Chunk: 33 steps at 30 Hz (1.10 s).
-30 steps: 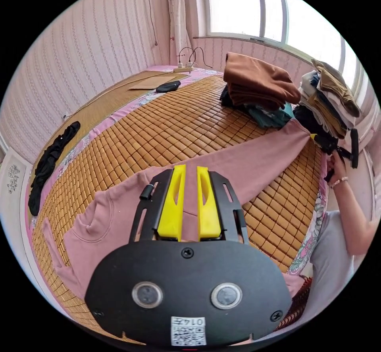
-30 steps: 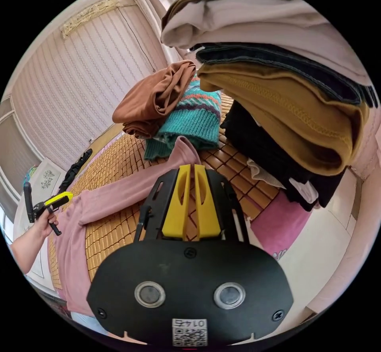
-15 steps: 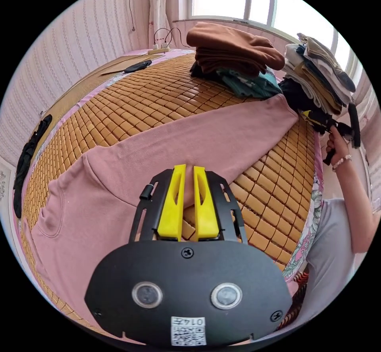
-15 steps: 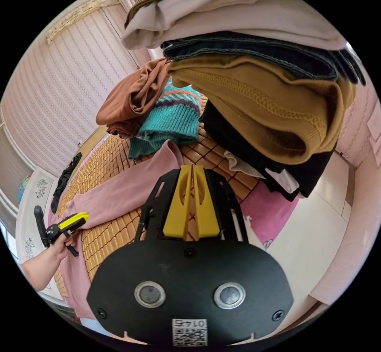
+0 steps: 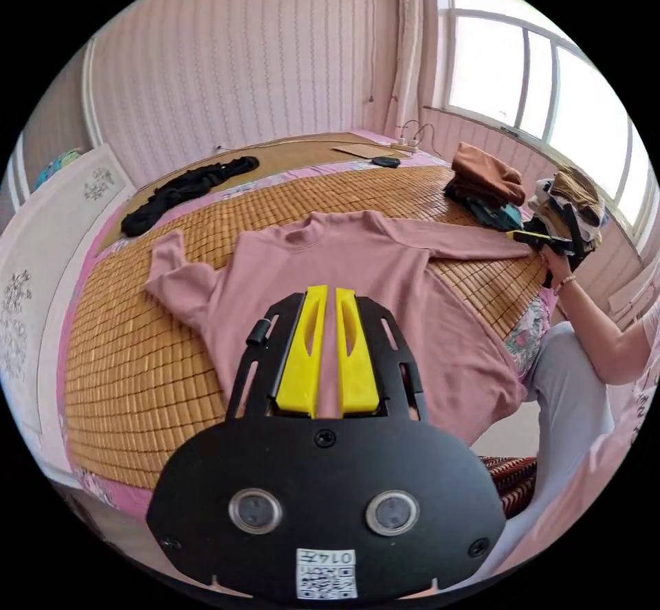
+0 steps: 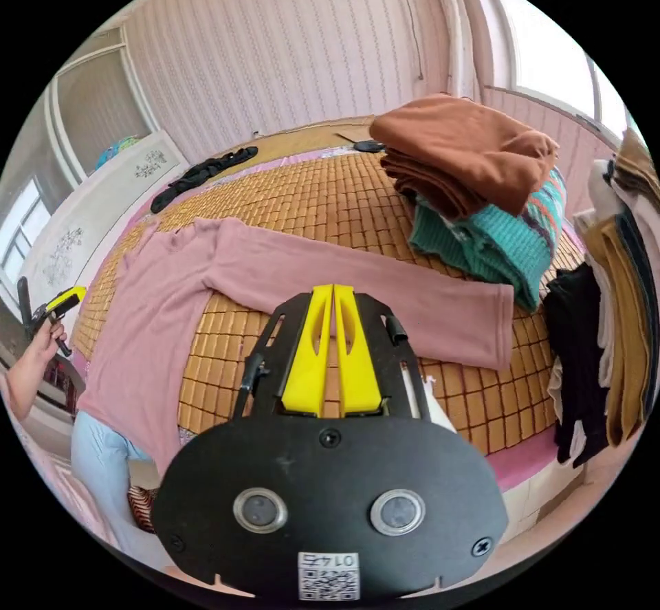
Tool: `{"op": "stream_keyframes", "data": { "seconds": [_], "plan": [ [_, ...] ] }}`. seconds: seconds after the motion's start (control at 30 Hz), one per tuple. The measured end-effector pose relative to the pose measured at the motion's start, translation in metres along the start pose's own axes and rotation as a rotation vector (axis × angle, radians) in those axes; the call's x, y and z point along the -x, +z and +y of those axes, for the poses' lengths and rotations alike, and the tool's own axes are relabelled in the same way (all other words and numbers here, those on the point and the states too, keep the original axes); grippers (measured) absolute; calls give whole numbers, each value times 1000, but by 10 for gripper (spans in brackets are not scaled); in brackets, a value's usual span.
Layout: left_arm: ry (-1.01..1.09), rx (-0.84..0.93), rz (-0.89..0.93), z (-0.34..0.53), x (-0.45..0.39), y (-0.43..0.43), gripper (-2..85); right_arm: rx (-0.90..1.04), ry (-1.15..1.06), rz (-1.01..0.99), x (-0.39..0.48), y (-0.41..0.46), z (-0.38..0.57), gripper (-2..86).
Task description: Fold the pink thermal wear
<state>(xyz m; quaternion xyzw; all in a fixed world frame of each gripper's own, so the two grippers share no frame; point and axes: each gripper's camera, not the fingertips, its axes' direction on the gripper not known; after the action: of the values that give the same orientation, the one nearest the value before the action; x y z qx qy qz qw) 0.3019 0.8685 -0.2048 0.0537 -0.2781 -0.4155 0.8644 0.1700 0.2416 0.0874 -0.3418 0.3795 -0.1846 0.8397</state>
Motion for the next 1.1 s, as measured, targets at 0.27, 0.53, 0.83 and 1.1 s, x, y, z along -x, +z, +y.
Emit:
{"op": "stream_keyframes", "data": {
  "seconds": [0.27, 0.53, 0.83, 1.1],
  "plan": [
    [-380, -25, -114, 131, 155, -63, 24, 214, -555, -346, 288, 87, -145, 45],
    [-427, 9, -51, 125, 249, -44, 42, 220, -798, -156, 553, 175, -277, 107],
    [-367, 38, -3, 105, 290, -47, 36, 328, -616, -252, 541, 192, -336, 1],
    [-255, 18, 24, 2, 309, -32, 48, 360, -545, -209, 457, 152, -317, 1]
  ]
}}
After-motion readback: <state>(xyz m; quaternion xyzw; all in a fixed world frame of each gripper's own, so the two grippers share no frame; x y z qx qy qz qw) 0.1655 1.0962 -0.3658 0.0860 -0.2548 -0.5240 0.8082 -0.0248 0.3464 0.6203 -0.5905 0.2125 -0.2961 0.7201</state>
